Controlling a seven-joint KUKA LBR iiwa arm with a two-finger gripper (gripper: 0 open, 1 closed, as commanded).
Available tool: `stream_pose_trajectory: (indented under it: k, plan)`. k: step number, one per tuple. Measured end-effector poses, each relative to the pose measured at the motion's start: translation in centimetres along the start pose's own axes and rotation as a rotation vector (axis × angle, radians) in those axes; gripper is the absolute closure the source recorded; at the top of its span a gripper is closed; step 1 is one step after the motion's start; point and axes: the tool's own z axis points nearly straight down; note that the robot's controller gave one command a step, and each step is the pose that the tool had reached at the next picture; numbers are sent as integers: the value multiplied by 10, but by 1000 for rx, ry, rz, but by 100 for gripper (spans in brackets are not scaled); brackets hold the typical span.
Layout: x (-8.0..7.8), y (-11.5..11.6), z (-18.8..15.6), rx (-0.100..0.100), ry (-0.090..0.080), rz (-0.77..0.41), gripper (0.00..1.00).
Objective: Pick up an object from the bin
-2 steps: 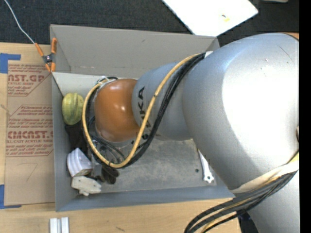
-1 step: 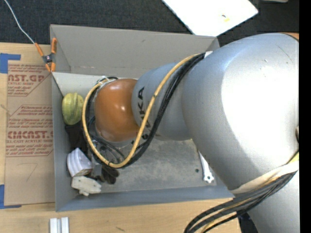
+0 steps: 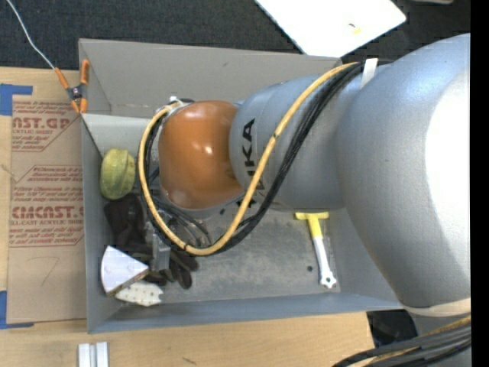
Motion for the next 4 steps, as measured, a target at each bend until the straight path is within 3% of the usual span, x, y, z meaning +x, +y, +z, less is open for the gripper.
stream_pose_trajectory:
  k: [1, 2, 3, 4]
  plan:
    - [-2, -5, -106, -3, -10, -94, 100]
    - [-20, -7, -43, -3, -8, 173, 100]
    - [-67, -1, -35, -2, -7, -51, 100]
    - [-59, -4, 44, -4, -15, 48, 100]
